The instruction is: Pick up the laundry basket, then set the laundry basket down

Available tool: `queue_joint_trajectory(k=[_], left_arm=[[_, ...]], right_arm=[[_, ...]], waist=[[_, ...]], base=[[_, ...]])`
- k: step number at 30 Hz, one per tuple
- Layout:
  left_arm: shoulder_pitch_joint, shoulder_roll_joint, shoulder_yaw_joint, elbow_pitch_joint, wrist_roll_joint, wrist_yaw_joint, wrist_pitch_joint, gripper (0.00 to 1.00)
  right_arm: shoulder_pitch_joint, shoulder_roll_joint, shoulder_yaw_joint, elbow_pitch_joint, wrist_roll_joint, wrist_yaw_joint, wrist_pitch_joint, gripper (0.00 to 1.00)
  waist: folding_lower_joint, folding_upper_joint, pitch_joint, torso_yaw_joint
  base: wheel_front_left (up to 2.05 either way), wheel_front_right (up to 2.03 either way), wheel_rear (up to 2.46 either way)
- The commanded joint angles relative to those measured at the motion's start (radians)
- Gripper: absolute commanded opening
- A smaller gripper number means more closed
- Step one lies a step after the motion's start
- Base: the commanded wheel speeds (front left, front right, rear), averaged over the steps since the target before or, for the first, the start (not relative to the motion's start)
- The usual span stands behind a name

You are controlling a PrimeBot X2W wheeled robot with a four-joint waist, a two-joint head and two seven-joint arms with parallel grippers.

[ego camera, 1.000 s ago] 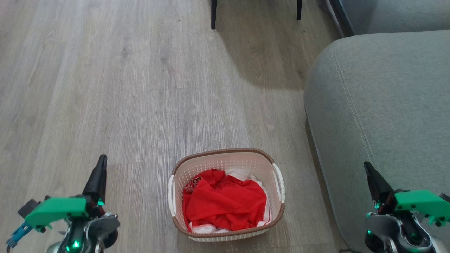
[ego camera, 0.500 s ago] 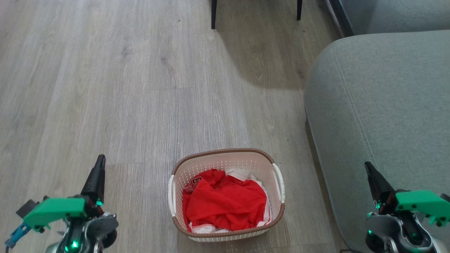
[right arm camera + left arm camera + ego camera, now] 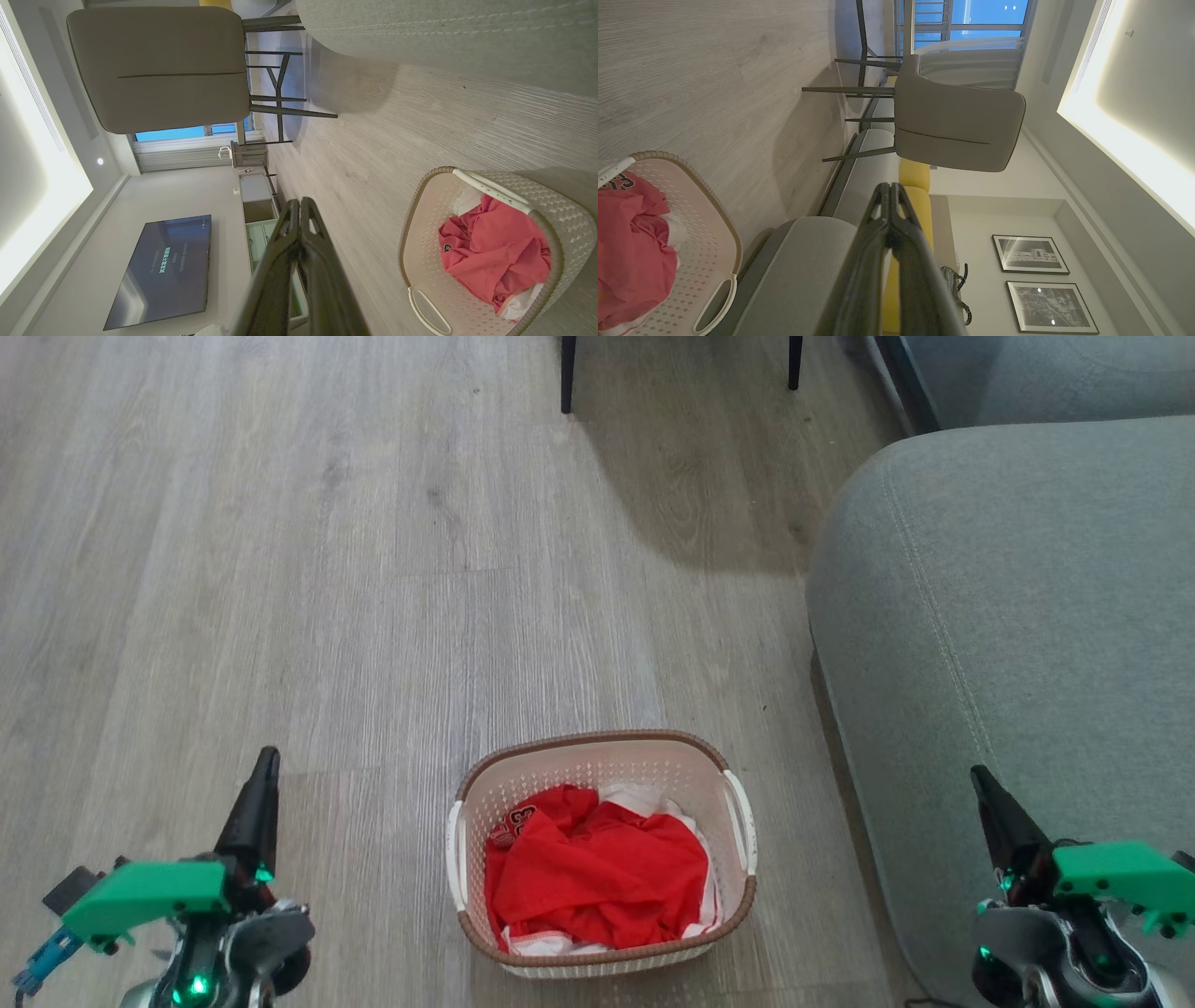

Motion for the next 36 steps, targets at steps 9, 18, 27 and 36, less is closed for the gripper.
queue_joint_trajectory(k=[9, 18, 27, 36], left_arm=[[-0.049, 0.003, 0.034, -0.030, 0.010, -0.007, 0.008, 0.00], [-0.049, 0.002, 0.035, -0.030, 0.011, -0.007, 0.009, 0.00], [-0.050, 0.001, 0.037, -0.030, 0.012, -0.007, 0.010, 0.00], [-0.050, 0.001, 0.038, -0.030, 0.013, -0.007, 0.011, 0.00]], right_arm=[[-0.048, -0.008, 0.017, -0.031, -0.009, 0.003, 0.008, 0.00], [-0.048, -0.007, 0.016, -0.031, -0.010, 0.003, 0.009, 0.00], [-0.048, -0.006, 0.014, -0.031, -0.011, 0.003, 0.011, 0.00], [-0.048, -0.005, 0.013, -0.031, -0.012, 0.003, 0.011, 0.00]], waist=[[0.0000, 0.0000, 0.000, 0.000], [0.0000, 0.0000, 0.000, 0.000], [0.0000, 0.0000, 0.000, 0.000], [0.0000, 0.0000, 0.000, 0.000]], base=[[0.00, 0.00, 0.00], [0.00, 0.00, 0.00], [0.00, 0.00, 0.00], [0.00, 0.00, 0.00]])
